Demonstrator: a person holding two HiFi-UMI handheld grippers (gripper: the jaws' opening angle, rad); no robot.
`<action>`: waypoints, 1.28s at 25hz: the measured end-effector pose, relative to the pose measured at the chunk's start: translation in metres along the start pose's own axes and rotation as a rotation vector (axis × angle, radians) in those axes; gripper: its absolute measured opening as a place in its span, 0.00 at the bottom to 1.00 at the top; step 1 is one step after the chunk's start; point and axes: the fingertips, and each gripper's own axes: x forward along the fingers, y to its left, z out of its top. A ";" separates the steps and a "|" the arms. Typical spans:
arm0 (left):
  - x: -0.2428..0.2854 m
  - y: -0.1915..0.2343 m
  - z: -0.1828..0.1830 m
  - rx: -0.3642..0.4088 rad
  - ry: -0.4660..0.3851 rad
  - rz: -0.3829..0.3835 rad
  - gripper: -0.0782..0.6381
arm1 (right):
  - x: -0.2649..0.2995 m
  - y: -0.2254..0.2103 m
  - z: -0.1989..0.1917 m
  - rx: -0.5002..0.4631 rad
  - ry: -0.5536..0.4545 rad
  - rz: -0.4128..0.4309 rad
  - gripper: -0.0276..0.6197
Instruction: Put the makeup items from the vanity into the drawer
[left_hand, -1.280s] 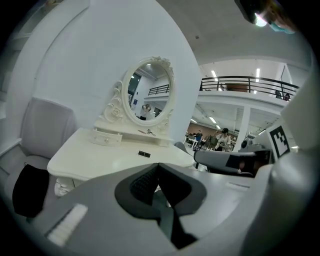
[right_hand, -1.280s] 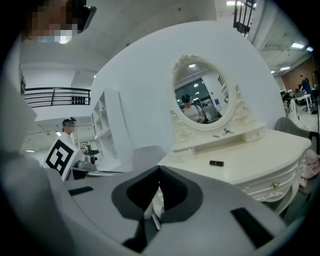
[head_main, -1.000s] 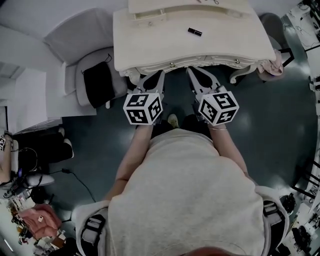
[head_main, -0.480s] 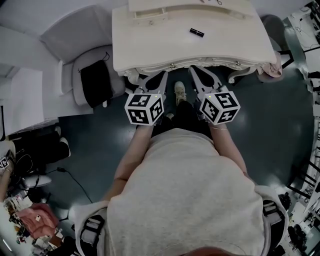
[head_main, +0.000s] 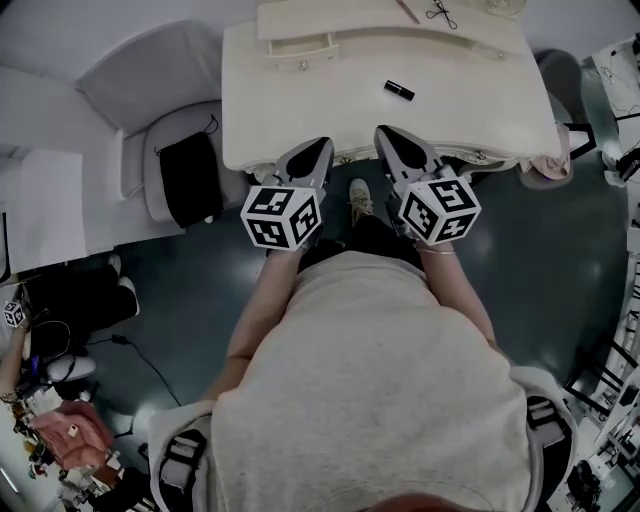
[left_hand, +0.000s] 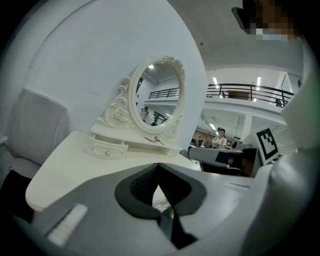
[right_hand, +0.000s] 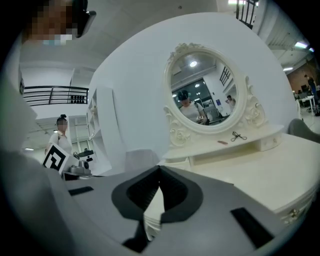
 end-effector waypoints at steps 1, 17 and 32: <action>0.009 0.003 0.005 0.002 0.000 0.003 0.12 | 0.007 -0.007 0.004 -0.003 0.002 0.005 0.05; 0.134 0.044 0.069 -0.043 -0.024 0.085 0.12 | 0.095 -0.115 0.058 -0.071 0.045 0.083 0.05; 0.172 0.054 0.050 -0.037 0.059 0.125 0.12 | 0.114 -0.161 0.033 -0.017 0.126 0.118 0.06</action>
